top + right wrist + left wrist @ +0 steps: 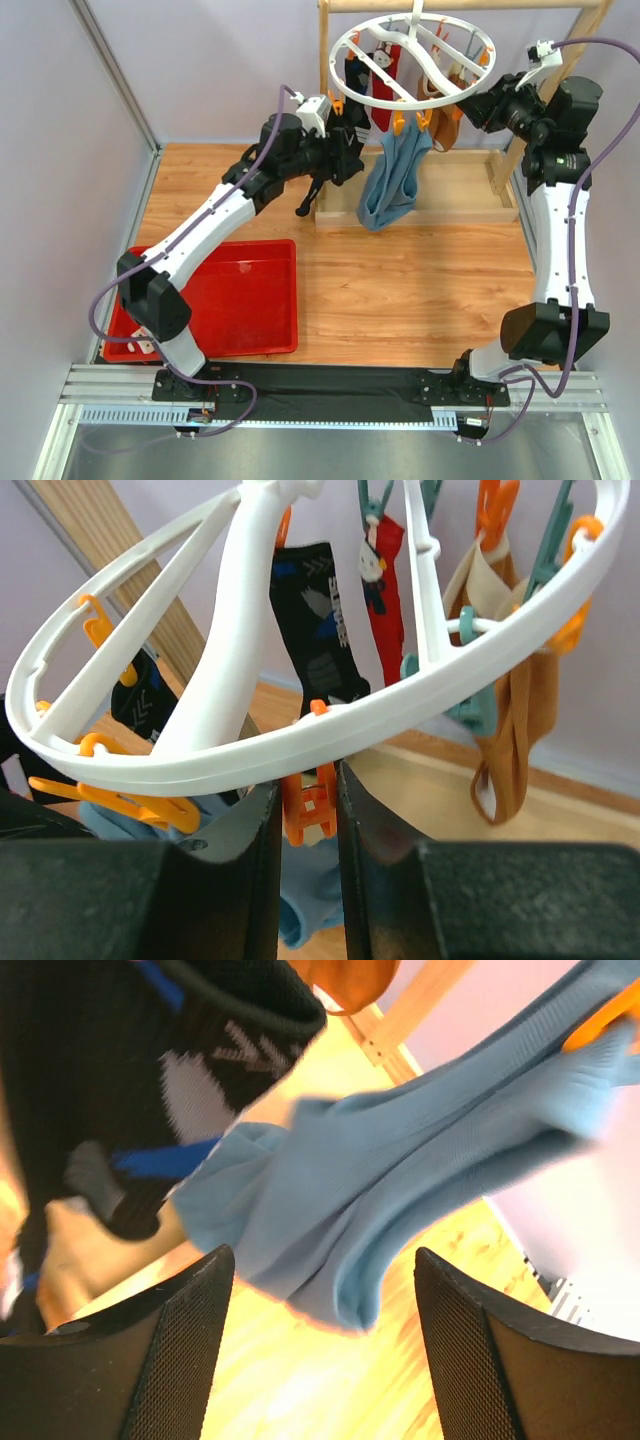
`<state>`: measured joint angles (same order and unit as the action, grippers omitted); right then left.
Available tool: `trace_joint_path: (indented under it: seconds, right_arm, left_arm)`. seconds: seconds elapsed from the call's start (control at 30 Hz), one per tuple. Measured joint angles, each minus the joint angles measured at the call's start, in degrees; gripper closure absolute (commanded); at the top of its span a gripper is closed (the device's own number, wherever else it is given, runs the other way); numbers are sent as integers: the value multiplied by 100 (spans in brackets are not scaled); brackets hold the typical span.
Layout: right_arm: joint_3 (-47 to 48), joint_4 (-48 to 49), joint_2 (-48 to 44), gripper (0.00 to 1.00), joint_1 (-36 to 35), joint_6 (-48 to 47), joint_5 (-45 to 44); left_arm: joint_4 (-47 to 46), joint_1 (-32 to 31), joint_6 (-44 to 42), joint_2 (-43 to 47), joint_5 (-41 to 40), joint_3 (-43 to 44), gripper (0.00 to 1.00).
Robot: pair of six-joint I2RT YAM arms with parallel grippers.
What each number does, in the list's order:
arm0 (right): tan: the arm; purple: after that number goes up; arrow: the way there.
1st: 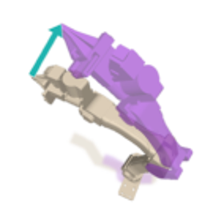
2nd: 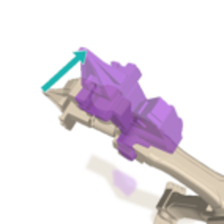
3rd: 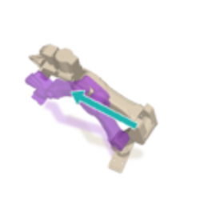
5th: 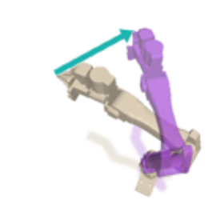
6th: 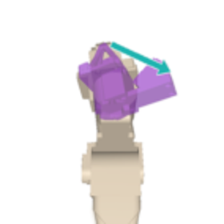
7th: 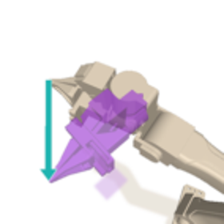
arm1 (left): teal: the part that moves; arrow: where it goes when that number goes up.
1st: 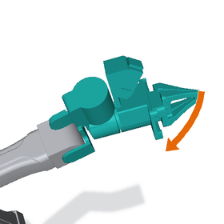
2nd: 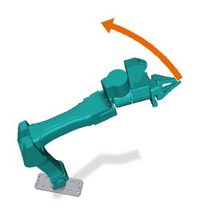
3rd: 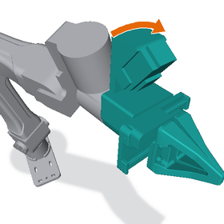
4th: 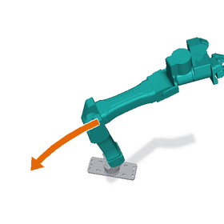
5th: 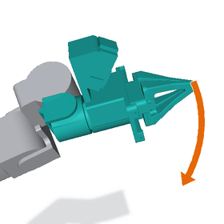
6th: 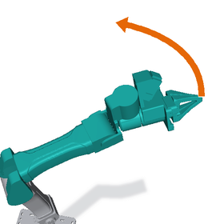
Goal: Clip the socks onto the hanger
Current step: Open the clamp at the hanger.
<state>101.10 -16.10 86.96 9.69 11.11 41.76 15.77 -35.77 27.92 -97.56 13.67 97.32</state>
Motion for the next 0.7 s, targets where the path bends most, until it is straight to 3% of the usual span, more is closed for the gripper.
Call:
trace_joint_path:
  seconds: [0.23,0.4,0.5,0.53,0.57,0.7]
  right_arm:
    - [195,-1222,-483,100,-363,157,-1069]
    - [214,-1523,-787,100,-420,407,-1329]
    - [225,-1676,-859,100,-566,474,-1436]
    - [225,-1735,-872,100,-634,479,-1482]
    - [225,-1781,-876,100,-693,483,-1523]
    - [142,-1797,-901,100,-817,496,-1624]
  left_arm:
    - [1137,87,-192,1283,-337,-188,29]
    - [2413,90,101,3235,-1504,-1128,26]
    - [3499,151,562,3915,-2249,-1486,24]
    - [3945,232,809,4074,-2555,-1596,22]
    - [4334,352,1014,4146,-2774,-1696,11]
    - [5021,1384,1445,4225,-2839,-2455,14]
